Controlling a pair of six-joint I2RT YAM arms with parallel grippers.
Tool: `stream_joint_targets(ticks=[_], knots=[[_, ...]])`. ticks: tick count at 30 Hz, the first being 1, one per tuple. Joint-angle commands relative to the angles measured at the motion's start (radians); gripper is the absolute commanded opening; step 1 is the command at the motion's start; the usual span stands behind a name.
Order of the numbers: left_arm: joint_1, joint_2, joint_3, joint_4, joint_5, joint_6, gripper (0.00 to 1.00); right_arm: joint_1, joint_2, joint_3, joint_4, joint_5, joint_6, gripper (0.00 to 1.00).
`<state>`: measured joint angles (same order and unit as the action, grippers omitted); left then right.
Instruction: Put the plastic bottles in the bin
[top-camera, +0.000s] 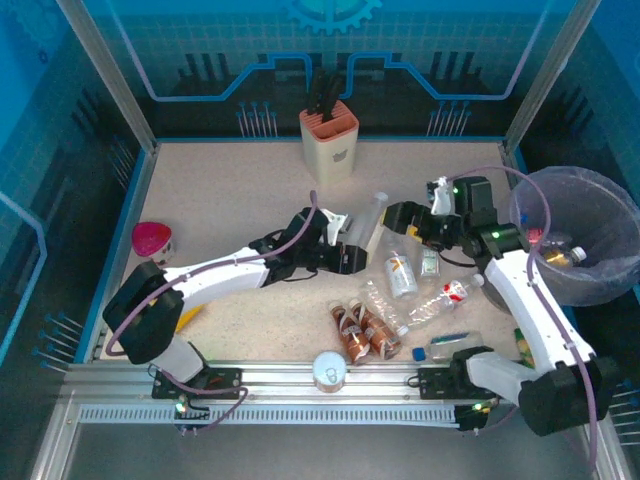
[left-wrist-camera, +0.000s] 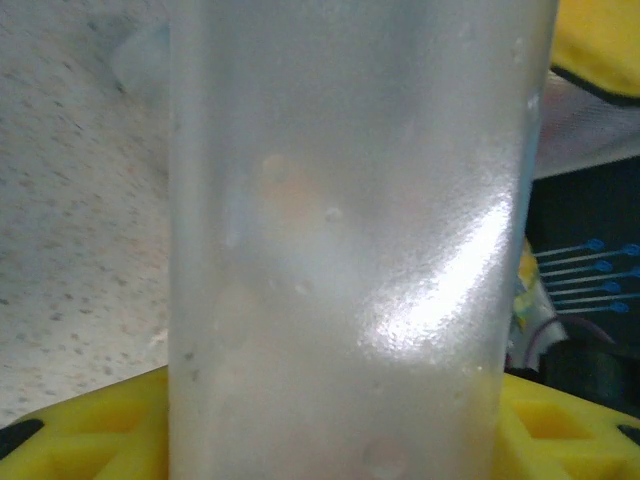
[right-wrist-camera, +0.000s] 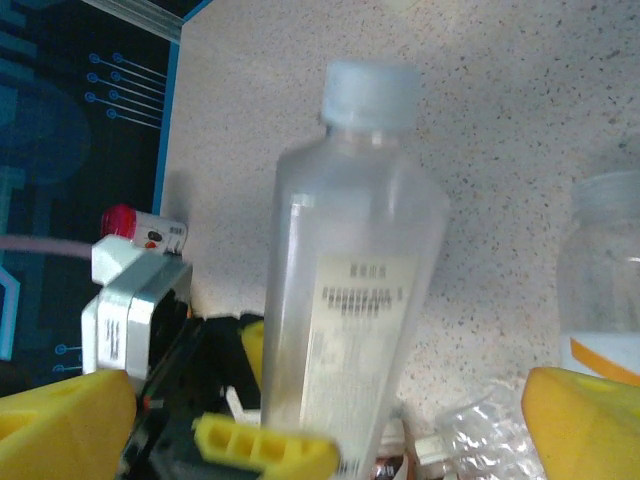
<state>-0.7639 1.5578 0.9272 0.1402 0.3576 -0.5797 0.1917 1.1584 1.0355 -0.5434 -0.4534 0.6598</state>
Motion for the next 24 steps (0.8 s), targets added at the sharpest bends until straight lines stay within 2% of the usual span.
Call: stream_joint_targets(ticks=[1,5,12,17,20,24], knots=[[-0.006,-0.014,-0.023,0.125,0.101,-0.020,0.37,0.018,0.027,-0.029,0.100,-0.002,0.032,0.99],[-0.017,-0.006,-0.024,0.137,0.115,0.000,0.36,0.021,0.076,-0.039,0.121,-0.008,0.037,0.92],[-0.020,-0.002,-0.004,0.119,0.117,0.021,0.36,0.033,0.113,-0.050,0.159,-0.009,0.056,0.57],[-0.019,-0.004,-0.002,0.112,0.109,0.025,0.41,0.034,0.103,-0.042,0.161,0.002,0.054,0.43],[-0.019,-0.008,-0.002,0.112,0.101,0.024,0.49,0.034,0.099,-0.026,0.150,0.009,0.042,0.38],[-0.020,-0.031,-0.011,0.113,0.060,0.021,0.88,0.031,0.092,0.017,0.119,0.026,0.008,0.34]])
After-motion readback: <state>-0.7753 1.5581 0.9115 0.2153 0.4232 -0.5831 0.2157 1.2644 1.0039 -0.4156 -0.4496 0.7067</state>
